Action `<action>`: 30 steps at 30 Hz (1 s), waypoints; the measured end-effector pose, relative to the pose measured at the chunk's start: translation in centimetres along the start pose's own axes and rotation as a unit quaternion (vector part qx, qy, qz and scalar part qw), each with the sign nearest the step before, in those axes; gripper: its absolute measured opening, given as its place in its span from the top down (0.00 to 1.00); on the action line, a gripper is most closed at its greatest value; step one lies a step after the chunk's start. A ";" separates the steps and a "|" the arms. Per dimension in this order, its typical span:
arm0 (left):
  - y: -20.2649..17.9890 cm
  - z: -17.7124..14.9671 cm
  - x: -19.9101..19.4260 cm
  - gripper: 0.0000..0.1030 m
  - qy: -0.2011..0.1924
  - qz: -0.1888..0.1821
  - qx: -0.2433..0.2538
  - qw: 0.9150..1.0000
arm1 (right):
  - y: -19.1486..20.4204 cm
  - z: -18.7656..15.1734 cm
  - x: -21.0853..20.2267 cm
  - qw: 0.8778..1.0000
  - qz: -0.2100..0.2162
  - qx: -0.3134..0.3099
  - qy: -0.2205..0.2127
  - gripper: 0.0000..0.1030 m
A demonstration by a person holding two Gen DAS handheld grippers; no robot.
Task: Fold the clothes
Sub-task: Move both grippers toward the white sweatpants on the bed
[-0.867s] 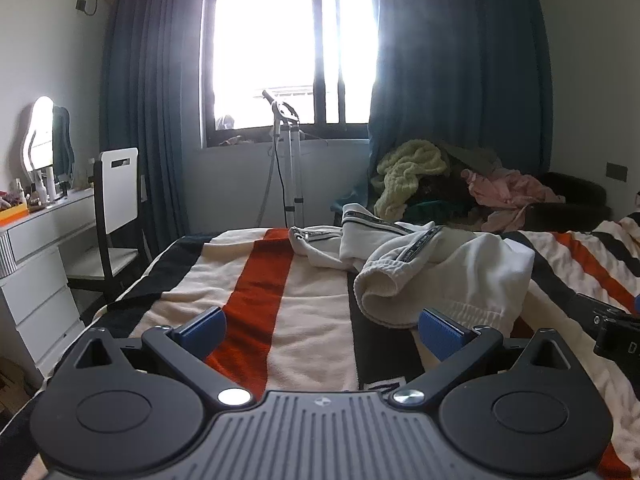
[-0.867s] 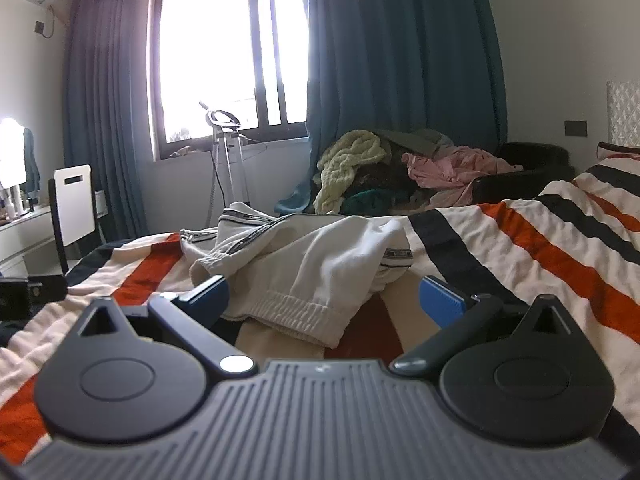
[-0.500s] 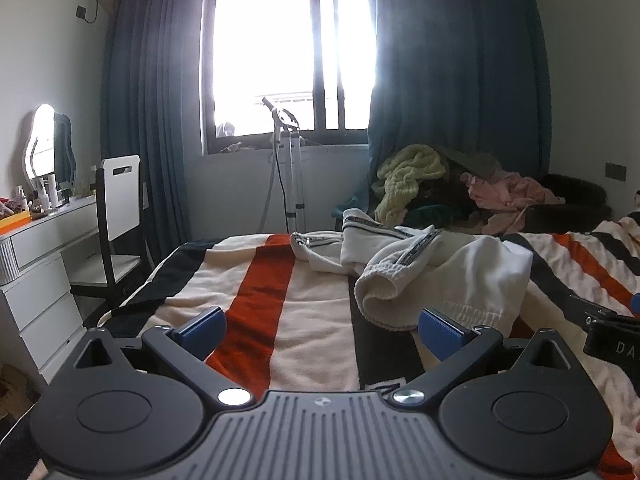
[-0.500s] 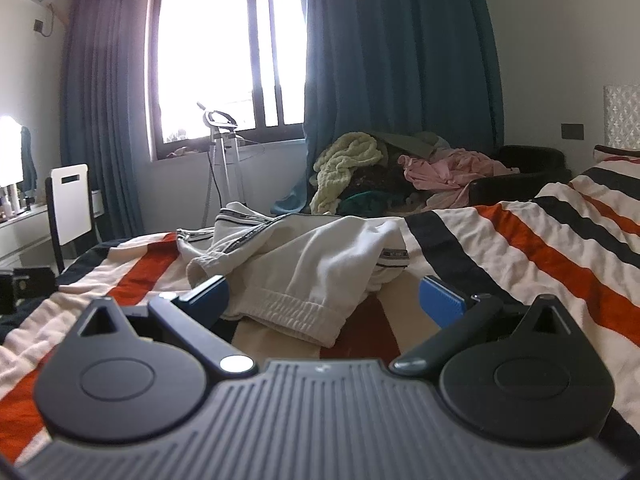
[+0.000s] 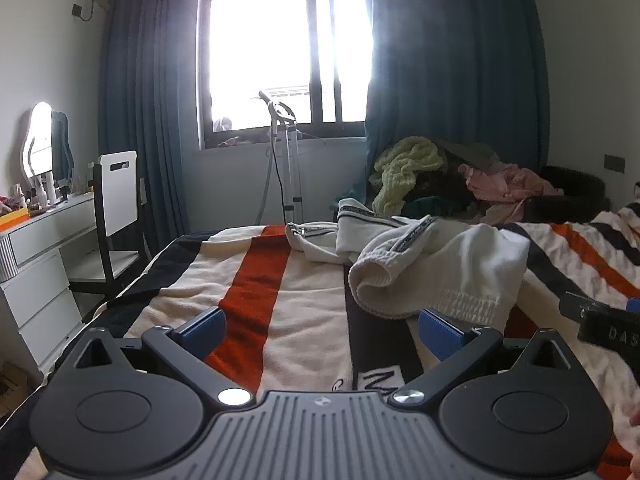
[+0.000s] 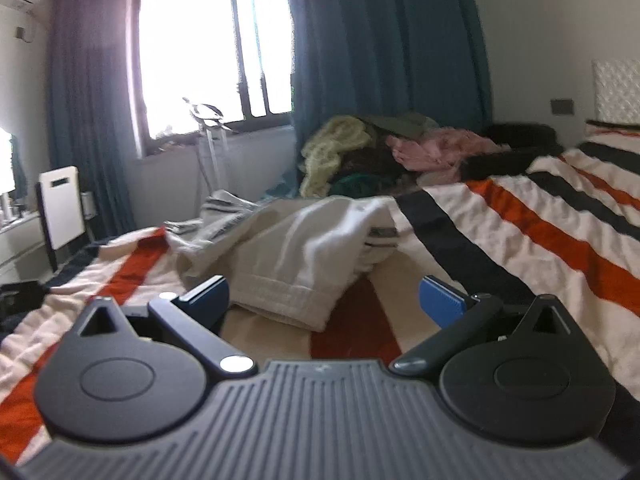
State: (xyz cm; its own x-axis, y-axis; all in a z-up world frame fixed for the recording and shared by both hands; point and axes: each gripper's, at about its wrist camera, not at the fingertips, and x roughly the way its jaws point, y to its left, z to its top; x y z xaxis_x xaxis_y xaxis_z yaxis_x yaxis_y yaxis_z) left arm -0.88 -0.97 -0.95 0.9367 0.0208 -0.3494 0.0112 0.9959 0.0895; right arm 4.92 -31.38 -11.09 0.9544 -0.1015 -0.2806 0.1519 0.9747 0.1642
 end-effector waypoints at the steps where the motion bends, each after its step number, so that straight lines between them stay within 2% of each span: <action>1: 0.0 -0.1 0.1 0.00 0.002 0.001 0.002 1.000 | -0.3 -0.1 0.2 1.000 0.000 0.008 0.003 0.00; 4: 0.0 -0.5 0.3 0.00 0.006 0.002 0.001 1.000 | -1.1 -0.2 0.4 1.000 -0.004 0.027 0.004 0.00; 12: -0.1 -1.1 0.9 0.00 0.011 0.015 0.005 1.000 | -1.8 0.0 0.3 0.999 -0.030 0.025 -0.010 0.00; 21: -0.1 -1.4 1.0 0.00 0.013 0.026 0.008 1.000 | -2.2 -0.1 -0.6 0.998 -0.039 0.033 -0.021 0.00; 30: 0.1 -1.6 1.0 0.00 0.017 0.027 0.004 0.999 | -1.1 0.0 -1.5 0.997 -0.037 0.001 -0.069 0.00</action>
State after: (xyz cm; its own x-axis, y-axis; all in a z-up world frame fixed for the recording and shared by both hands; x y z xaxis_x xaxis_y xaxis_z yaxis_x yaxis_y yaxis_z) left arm -0.51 -0.72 -2.75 0.9240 0.0770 -0.3745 -0.0357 0.9926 0.1160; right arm 3.36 -32.30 -10.84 0.9667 -0.2001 -0.1597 0.2240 0.9631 0.1494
